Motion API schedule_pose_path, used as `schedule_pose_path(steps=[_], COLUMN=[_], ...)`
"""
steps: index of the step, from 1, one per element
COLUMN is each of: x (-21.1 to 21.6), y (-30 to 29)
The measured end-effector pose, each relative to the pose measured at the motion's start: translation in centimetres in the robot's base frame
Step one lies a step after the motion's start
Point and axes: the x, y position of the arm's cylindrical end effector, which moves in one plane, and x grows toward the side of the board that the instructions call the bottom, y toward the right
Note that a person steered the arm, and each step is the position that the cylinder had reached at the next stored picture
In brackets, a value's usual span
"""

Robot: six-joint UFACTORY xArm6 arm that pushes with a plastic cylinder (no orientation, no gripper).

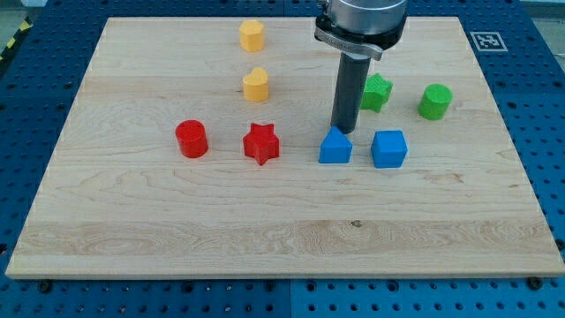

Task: Move the heart towards the green star

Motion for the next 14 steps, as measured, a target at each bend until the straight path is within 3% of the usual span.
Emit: schedule_pose_path(steps=[2, 8, 11, 12, 14], x=[-2.9, -1.6, -2.0, -6.0, -7.7], y=[1.4, 0.0, -16.5, -18.9, -18.7])
